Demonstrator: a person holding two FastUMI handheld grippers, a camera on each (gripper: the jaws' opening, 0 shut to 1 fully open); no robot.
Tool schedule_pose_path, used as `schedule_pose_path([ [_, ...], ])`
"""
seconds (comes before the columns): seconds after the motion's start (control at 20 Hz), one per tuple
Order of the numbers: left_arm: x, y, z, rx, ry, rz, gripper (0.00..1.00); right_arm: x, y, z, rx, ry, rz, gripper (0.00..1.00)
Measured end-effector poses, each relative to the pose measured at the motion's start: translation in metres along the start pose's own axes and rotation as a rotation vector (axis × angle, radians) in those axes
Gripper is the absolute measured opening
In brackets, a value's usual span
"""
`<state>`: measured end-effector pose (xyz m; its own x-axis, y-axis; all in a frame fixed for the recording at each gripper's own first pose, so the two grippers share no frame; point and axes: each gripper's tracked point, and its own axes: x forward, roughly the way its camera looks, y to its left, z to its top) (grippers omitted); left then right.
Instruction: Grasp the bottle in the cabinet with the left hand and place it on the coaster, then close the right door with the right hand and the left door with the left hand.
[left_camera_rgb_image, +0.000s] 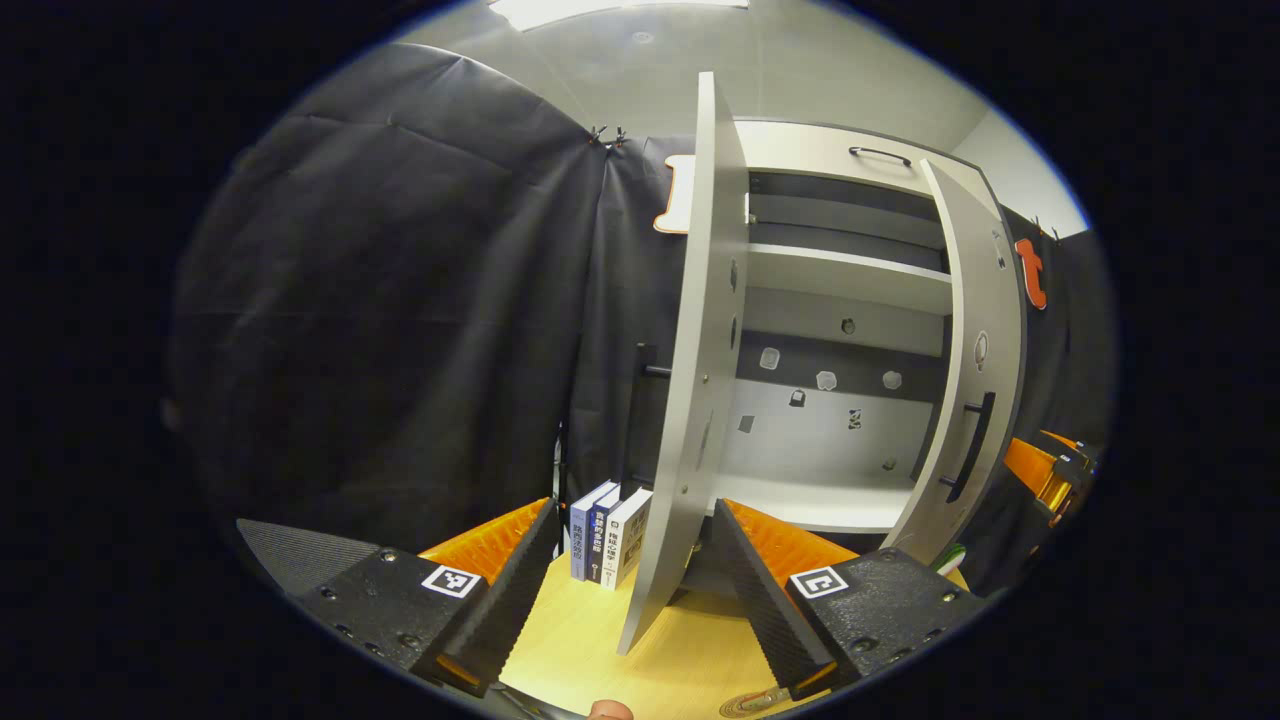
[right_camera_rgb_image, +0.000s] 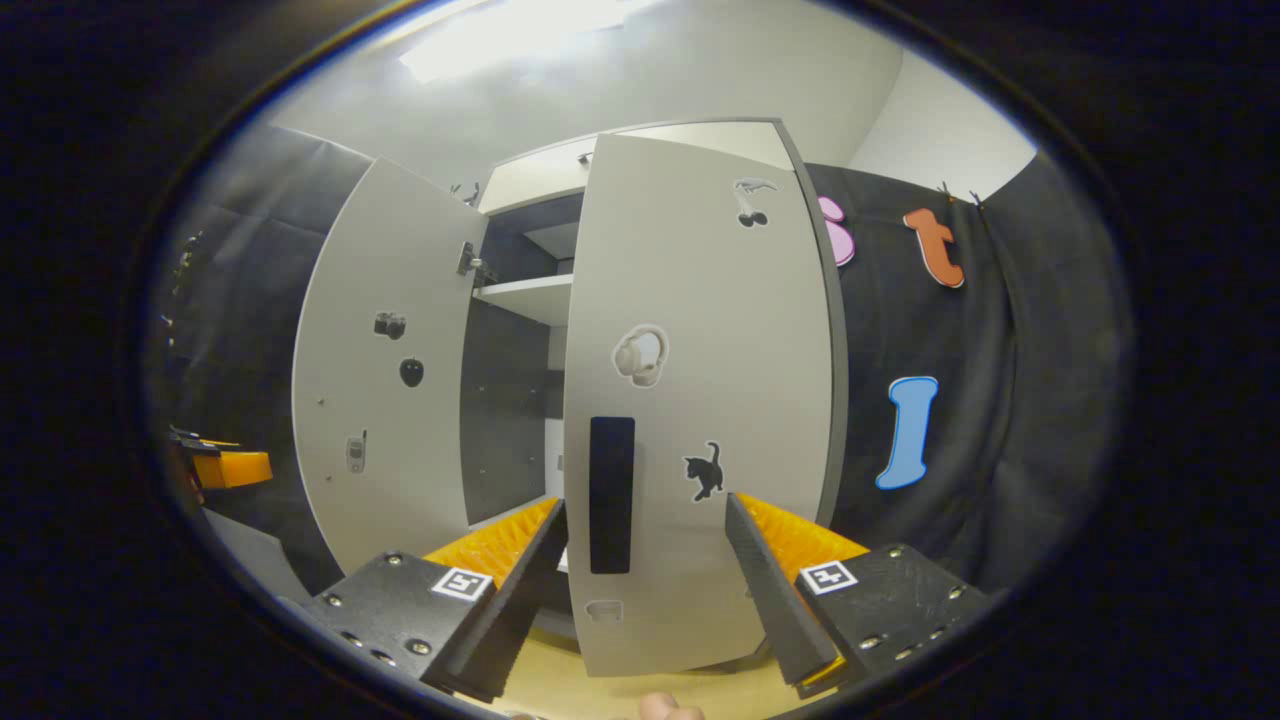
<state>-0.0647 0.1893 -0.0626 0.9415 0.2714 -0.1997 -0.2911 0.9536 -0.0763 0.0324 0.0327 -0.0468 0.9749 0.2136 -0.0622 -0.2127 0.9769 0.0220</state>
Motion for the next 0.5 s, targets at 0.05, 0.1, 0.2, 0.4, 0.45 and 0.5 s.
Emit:
schedule_pose_path([
  [0.05,0.000,0.004,-0.001,0.000,0.003,0.007,0.96,0.000,0.000,0.000,-0.002,0.002,0.000,0.96],
  [0.1,-0.001,0.006,-0.001,0.000,0.004,0.014,0.96,0.001,0.002,-0.002,-0.004,0.004,0.001,0.96],
  [0.2,-0.002,0.014,0.000,0.001,0.004,0.028,0.97,0.001,0.004,-0.004,-0.004,0.010,0.004,0.96],
  [0.4,-0.002,0.031,0.003,0.005,-0.002,0.064,0.97,0.003,0.010,-0.007,-0.007,0.021,0.011,0.96],
  [0.45,-0.001,0.036,0.003,0.005,-0.005,0.072,0.97,0.003,0.010,-0.008,-0.008,0.024,0.010,0.96],
  [0.5,-0.001,0.041,0.002,0.004,-0.007,0.081,0.97,0.003,0.010,-0.009,-0.008,0.027,0.009,0.96],
])
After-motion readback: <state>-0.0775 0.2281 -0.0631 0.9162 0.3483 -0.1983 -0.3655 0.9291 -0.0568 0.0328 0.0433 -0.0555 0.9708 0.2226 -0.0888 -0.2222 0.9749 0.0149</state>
